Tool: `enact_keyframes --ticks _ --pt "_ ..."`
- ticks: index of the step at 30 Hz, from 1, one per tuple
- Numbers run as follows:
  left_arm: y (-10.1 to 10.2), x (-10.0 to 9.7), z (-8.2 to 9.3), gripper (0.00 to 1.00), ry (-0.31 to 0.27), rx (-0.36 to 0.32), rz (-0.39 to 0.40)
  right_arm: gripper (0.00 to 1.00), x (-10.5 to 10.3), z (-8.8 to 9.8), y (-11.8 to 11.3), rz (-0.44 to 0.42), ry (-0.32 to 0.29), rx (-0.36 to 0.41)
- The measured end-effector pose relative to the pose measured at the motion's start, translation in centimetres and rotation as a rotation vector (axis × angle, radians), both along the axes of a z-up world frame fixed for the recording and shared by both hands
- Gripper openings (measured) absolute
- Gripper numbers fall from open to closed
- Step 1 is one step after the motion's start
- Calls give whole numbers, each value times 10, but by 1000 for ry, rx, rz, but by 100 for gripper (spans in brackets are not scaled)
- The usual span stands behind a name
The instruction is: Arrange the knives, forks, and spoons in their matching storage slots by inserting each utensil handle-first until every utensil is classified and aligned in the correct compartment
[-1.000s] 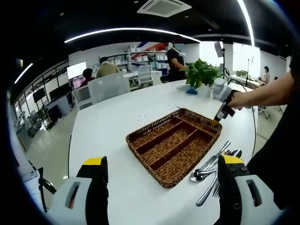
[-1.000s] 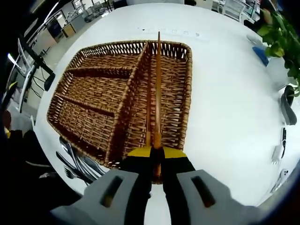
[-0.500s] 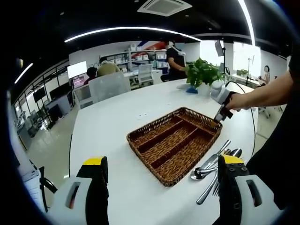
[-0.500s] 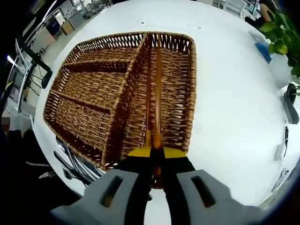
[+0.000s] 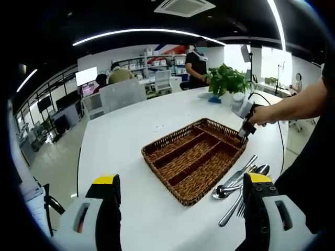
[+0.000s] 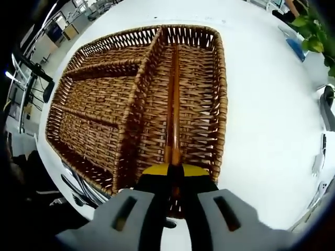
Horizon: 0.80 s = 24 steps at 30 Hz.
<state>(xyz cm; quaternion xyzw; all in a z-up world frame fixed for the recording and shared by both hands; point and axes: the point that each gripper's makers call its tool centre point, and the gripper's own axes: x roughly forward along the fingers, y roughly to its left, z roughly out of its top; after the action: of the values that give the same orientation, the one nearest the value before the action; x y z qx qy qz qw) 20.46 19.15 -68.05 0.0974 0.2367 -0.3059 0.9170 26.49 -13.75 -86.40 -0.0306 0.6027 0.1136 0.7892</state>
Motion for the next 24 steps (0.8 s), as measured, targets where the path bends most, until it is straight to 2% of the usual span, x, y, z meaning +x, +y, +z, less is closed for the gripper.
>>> enact_keyframes --ticks 2,7,17,20,24 --pt "-1 0 1 99 -1 -3 -1 5 -2 -1 3 3 9 12" --pt "-2 -1 0 99 2 0 -6 6 -1 0 4 31 -15 12" --pt "-5 0 1 99 4 -5 -12 5 -1 2 5 31 -23 40" --pt "-7 -1 1 99 3 -4 -16 6 0 5 5 26 -31 51" --pt "-6 -1 1 99 1 -2 -17 8 5 17 9 36 -73 67"
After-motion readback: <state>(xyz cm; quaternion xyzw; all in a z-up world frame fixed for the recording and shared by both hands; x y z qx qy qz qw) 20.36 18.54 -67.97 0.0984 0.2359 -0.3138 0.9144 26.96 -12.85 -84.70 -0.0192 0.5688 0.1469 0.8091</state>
